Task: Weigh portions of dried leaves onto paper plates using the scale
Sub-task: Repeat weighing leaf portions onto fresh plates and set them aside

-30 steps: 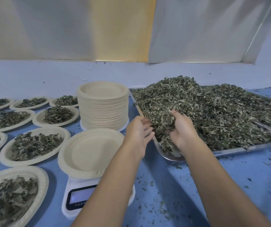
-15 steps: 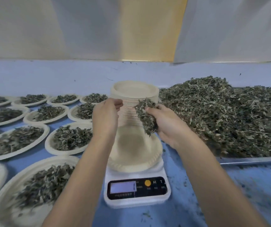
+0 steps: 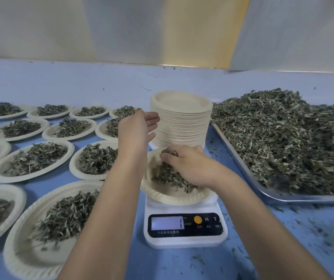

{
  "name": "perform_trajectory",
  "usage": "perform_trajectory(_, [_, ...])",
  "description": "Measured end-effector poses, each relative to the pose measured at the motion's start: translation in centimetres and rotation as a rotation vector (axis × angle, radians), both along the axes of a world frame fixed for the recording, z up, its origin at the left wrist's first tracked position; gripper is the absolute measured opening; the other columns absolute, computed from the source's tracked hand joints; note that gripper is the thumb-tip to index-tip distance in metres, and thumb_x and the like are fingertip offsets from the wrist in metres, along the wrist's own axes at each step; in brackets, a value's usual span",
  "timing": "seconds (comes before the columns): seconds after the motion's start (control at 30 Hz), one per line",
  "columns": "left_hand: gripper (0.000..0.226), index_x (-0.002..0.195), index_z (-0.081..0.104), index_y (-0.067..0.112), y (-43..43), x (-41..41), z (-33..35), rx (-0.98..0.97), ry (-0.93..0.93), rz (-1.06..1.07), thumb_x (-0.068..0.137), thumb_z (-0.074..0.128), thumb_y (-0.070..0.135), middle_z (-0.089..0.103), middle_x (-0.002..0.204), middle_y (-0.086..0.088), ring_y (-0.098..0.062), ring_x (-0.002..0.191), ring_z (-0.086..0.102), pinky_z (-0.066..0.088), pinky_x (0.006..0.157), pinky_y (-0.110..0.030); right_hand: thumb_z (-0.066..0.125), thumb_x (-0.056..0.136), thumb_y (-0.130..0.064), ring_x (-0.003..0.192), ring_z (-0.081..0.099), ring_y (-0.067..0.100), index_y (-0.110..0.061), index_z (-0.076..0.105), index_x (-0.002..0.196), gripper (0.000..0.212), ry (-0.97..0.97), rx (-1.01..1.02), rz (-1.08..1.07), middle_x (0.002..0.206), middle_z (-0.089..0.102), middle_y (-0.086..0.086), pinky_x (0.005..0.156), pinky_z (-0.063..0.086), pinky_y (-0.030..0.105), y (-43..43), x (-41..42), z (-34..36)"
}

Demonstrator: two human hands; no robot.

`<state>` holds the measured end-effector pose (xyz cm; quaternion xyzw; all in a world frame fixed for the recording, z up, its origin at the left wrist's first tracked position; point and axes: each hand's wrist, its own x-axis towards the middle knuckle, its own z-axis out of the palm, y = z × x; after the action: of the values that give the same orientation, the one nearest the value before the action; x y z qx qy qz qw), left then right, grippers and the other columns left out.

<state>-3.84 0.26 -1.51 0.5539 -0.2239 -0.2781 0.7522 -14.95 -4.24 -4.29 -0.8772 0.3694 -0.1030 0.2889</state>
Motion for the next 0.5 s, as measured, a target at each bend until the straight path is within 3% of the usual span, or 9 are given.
perform_trajectory(0.13, [0.032, 0.081, 0.067, 0.012, 0.0, 0.0, 0.0, 0.007, -0.009, -0.009, 0.093, 0.038, 0.01, 0.071, 0.086, 0.0, -0.01, 0.089, 0.066, 0.052, 0.08, -0.024, 0.032, 0.1, -0.046, 0.121, 0.04, 0.024, -0.028, 0.06, 0.114, 0.036, -0.06, -0.012, -0.007, 0.103, 0.059, -0.002, 0.106, 0.029, 0.046, -0.1, -0.3, 0.4])
perform_trajectory(0.2, [0.031, 0.082, 0.067, 0.013, 0.0, 0.1, 0.0, 0.009, -0.01, -0.014, 0.093, 0.038, 0.011, 0.071, 0.088, 0.0, -0.01, 0.089, 0.066, 0.052, 0.08, -0.024, 0.033, 0.101, -0.043, 0.112, 0.047, 0.019, -0.03, 0.058, 0.107, 0.03, -0.185, -0.016, -0.019, 0.095, 0.06, -0.006, 0.104, 0.033, 0.045, -0.3, -0.4, 0.5])
perform_trajectory(0.27, [0.031, 0.084, 0.068, 0.013, 0.0, 0.0, -0.1, 0.01, -0.016, -0.022, 0.093, 0.039, 0.012, 0.072, 0.09, 0.0, -0.009, 0.088, 0.066, 0.052, 0.079, -0.023, 0.035, 0.102, -0.04, 0.092, 0.051, 0.012, -0.02, 0.06, 0.112, 0.034, -0.388, 0.049, -0.06, 0.085, 0.059, -0.007, 0.089, 0.039, 0.033, -0.5, -0.5, 0.6])
perform_trajectory(0.33, [0.03, 0.086, 0.068, 0.013, 0.0, -0.2, -0.3, 0.01, -0.019, -0.034, 0.093, 0.039, 0.012, 0.071, 0.092, 0.0, -0.007, 0.088, 0.066, 0.051, 0.076, -0.021, 0.036, 0.102, -0.036, 0.08, 0.051, 0.008, -0.014, 0.061, 0.11, 0.035, -0.563, 0.136, -0.099, 0.098, 0.066, 0.001, 0.076, 0.039, 0.023, -0.6, -0.5, 0.6])
perform_trajectory(0.4, [0.029, 0.087, 0.067, 0.012, -0.1, -0.5, -0.3, 0.002, 0.02, -0.058, 0.094, 0.038, 0.012, 0.071, 0.094, -0.001, -0.008, 0.089, 0.066, 0.052, 0.076, -0.02, 0.036, 0.102, -0.035, 0.083, 0.054, 0.003, -0.026, 0.06, 0.101, 0.026, -0.681, 0.191, -0.13, 0.114, 0.066, 0.0, 0.077, 0.041, 0.023, -0.8, -0.5, 0.5])
perform_trajectory(0.5, [0.027, 0.093, 0.064, 0.008, -0.4, -1.2, -0.1, -0.008, 0.142, -0.116, 0.095, 0.038, 0.013, 0.07, 0.099, -0.005, -0.016, 0.096, 0.066, 0.052, 0.084, -0.026, 0.037, 0.102, -0.033, 0.087, 0.056, -0.005, -0.03, 0.059, 0.106, 0.022, -0.816, 0.221, -0.158, 0.116, 0.066, -0.009, 0.081, 0.042, 0.018, -0.8, -0.2, 0.3])
